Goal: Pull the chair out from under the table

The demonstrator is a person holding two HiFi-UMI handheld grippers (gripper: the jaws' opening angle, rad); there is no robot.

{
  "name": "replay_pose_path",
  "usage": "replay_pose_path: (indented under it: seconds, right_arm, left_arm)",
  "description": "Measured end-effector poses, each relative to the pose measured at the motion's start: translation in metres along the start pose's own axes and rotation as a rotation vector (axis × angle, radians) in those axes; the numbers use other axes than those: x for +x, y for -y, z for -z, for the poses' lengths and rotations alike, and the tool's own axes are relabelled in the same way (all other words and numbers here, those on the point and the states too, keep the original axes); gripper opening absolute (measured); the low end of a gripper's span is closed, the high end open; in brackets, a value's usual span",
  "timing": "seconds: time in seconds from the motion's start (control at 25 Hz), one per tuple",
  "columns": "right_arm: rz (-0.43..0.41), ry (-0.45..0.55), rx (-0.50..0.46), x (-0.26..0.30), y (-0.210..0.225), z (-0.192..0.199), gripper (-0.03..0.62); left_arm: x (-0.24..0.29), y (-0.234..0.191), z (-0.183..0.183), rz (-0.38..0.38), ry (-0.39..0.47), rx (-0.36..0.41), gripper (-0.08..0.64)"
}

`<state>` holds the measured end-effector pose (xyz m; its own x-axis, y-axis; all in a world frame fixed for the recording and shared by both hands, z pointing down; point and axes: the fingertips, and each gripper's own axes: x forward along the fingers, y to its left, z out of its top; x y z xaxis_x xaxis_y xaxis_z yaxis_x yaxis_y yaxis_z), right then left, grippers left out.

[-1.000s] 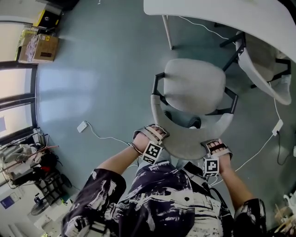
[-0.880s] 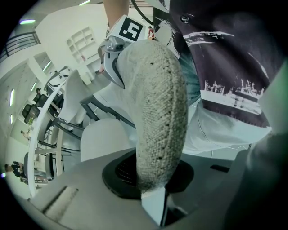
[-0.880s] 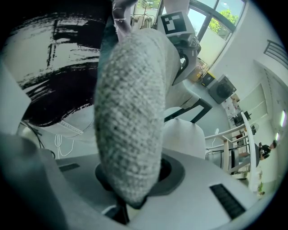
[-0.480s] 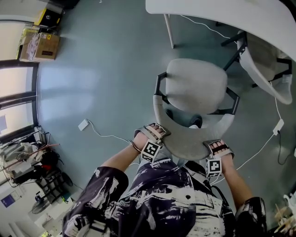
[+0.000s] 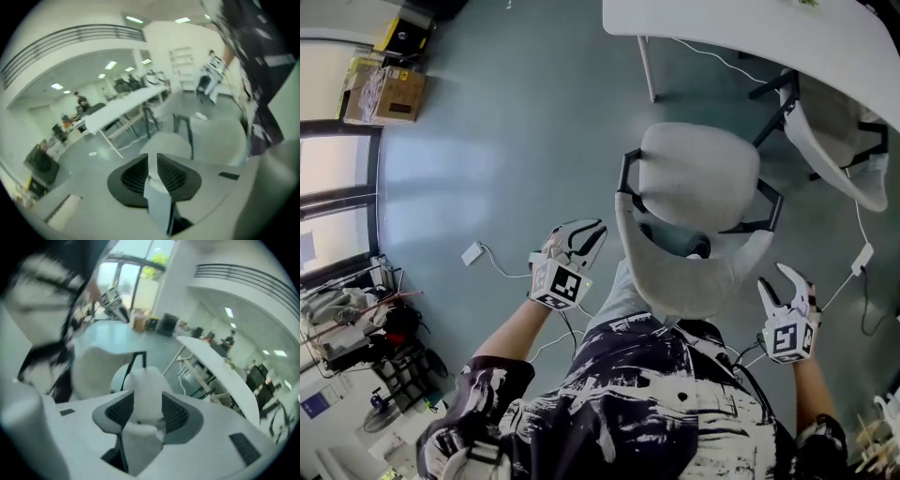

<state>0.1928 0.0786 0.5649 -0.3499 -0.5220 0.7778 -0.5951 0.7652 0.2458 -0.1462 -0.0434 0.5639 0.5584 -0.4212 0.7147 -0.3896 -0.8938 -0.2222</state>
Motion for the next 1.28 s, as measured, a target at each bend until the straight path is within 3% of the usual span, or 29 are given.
replay_pose_path:
  seconds: [0.08, 0.16, 0.24, 0.36, 0.48, 0.6, 0.76, 0.88, 1.28]
  right_arm:
    - [0.088, 0.25, 0.283, -0.009, 0.061, -0.076, 0.168]
    - [0.121, 0.507, 0.481, -0.028, 0.115, -0.163, 0.152]
    - [0.122, 0.72, 0.535, -0.052, 0.153, -0.238, 0.13]
    - [0.129, 0.903, 0.531, -0.079, 0.189, -0.31, 0.1]
    - [0.191, 0.931, 0.476, -0.092, 0.209, -0.344, 0.061]
    - [0.245, 0.91, 0.448, -0.098, 0.212, -0.356, 0.042]
    - [0.309, 0.883, 0.462, -0.102, 0.215, -0.353, 0.019]
    - [0.338, 0.866, 0.472, -0.103, 0.217, -0.348, 0.005]
    - [0.353, 0.866, 0.444, -0.105, 0.211, -0.352, 0.002]
  left_arm:
    - [-0.011, -0.049, -0.078, -0.096, 0.219, -0.207, 0.052]
    - [-0.027, -0.082, -0.159, -0.131, 0.445, -0.332, 0.048]
    - [-0.046, -0.097, -0.233, -0.12, 0.63, -0.372, 0.043]
    - [-0.067, -0.103, -0.314, -0.079, 0.788, -0.31, 0.034]
    - [-0.074, -0.11, -0.357, -0.088, 0.817, -0.239, 0.023]
    - [-0.08, -0.122, -0.374, -0.12, 0.83, -0.249, 0.016]
    - [-0.081, -0.123, -0.378, -0.14, 0.796, -0.224, 0.006]
    - [-0.078, -0.119, -0.377, -0.129, 0.778, -0.253, 0.005]
    - [-0.066, -0.117, -0.386, -0.137, 0.75, -0.286, 0.005]
